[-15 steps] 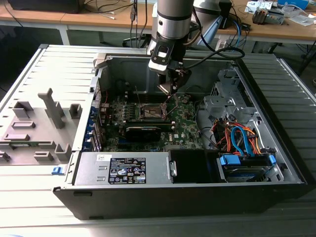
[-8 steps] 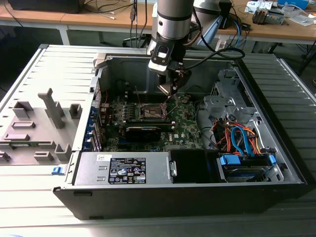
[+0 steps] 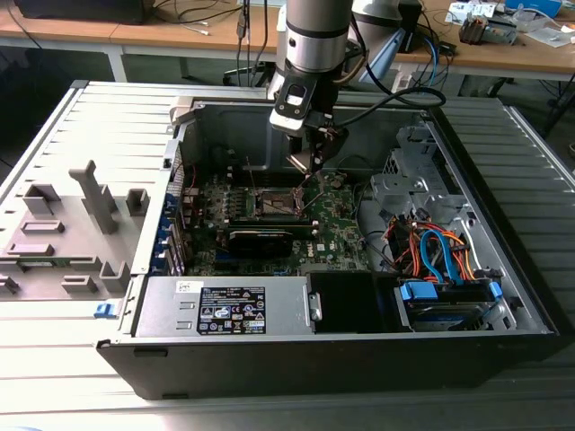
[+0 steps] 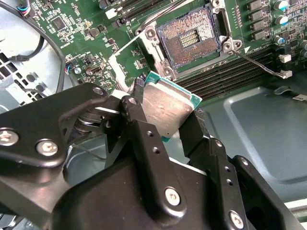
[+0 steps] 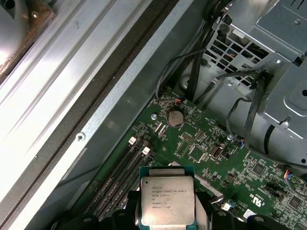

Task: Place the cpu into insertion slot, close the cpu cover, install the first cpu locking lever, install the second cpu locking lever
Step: 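Place the cpu into insertion slot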

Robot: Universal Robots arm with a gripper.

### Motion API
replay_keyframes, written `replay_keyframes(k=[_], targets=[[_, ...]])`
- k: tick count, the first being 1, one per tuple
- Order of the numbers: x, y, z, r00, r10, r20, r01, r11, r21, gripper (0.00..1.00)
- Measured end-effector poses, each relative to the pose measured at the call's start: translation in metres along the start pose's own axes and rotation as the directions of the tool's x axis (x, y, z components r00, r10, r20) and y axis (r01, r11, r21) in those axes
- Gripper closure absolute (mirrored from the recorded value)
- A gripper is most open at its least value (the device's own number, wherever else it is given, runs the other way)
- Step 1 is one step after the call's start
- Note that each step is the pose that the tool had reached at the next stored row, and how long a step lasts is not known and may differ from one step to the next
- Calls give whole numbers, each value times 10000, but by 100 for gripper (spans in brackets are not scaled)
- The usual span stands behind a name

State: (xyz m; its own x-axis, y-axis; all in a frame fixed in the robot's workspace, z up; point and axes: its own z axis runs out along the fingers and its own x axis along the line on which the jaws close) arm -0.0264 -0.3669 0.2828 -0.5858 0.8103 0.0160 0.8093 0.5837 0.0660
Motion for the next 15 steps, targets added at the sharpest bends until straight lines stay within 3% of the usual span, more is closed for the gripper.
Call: replay_keyframes(k=[15], targets=[[0, 0, 0, 9998, 180, 12, -180, 9998, -3, 45]])
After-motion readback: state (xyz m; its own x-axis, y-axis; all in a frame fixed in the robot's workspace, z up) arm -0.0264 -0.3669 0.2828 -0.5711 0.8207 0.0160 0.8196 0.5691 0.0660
